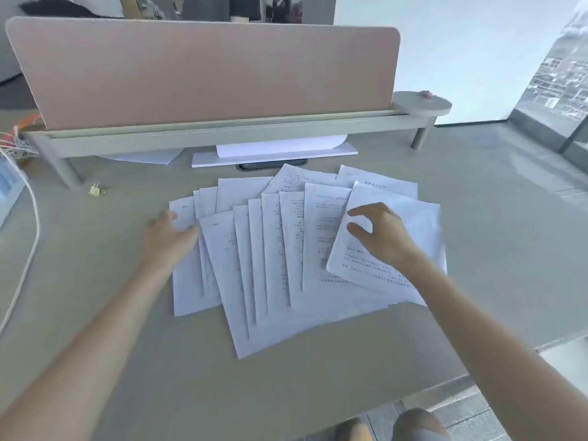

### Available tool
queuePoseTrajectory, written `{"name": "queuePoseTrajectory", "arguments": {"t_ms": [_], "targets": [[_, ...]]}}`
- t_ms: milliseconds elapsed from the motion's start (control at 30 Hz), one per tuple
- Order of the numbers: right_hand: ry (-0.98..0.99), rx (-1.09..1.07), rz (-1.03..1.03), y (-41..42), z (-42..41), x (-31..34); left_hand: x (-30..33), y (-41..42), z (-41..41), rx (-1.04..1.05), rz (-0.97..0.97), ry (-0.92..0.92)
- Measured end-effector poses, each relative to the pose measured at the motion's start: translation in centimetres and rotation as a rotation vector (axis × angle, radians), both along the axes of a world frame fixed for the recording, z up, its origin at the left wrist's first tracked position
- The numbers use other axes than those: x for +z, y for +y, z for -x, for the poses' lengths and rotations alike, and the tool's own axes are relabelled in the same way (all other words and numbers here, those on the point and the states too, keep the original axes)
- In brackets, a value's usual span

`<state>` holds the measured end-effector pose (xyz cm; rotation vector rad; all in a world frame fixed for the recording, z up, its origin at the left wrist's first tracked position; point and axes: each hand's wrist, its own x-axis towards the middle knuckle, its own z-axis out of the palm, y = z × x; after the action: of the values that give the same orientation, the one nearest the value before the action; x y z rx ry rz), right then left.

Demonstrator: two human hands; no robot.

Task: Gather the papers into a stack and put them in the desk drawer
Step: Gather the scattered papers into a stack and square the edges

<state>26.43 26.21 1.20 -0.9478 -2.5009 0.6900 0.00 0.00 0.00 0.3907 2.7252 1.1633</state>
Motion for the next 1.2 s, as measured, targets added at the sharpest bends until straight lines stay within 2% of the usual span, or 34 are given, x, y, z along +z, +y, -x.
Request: {"name": "queuePoseTrajectory", "arguments": {"t_ms": [100, 233, 333, 467, 600, 700, 800, 867, 967, 1100, 1200], "targets": [[-0.189, -0.128, -0.064, 0.2, -2.1, -0.3, 0.7, -1.8, -1.1, 0.059, 0.144, -0.071], [-0.486, -0.323, -0.045, 1.4, -4.0, -1.5, 0.5, -2.3, -1.7, 0.058, 0.094, -0.120], [-0.564, -0.352, 0.009, 2.1, -4.0, -3.0, 0.1, -1.5, -1.3, 0.026, 0.028, -0.157], [-0.520, -0.258, -0.073, 1.6, -1.7, -4.4, -1.0, 0.4, -0.7, -0.021, 0.002, -0.155], [-0.452, -0.182, -0.088, 0.9, 1.7, -4.2, -1.1, 1.9, -0.4, 0.034, -0.110, -0.144], [-0.374, -0.243, -0.080, 2.5, 2.7, -3.3, -0.8, 1.9, 1.0, 0.083, -0.224, -0.252], [-0.456, -0.369, -0.065, 5.2, 2.6, -3.3, -0.7, 1.6, 2.0, 0.038, -0.286, -0.356], [-0.527, -0.356, -0.040, 6.0, 2.9, -3.6, -1.0, 1.9, 2.4, 0.011, -0.302, -0.377], [-0.520, -0.289, -0.082, 5.3, 4.1, -4.1, -1.2, 2.9, 2.3, -0.009, -0.328, -0.409], [-0.482, -0.212, -0.147, 2.6, 6.5, -4.6, -1.4, 5.3, 1.8, 0.022, -0.316, -0.328], [-0.446, -0.147, -0.118, 0.8, 8.4, -4.5, -1.1, 6.8, 1.0, 0.012, -0.293, -0.290]]}}
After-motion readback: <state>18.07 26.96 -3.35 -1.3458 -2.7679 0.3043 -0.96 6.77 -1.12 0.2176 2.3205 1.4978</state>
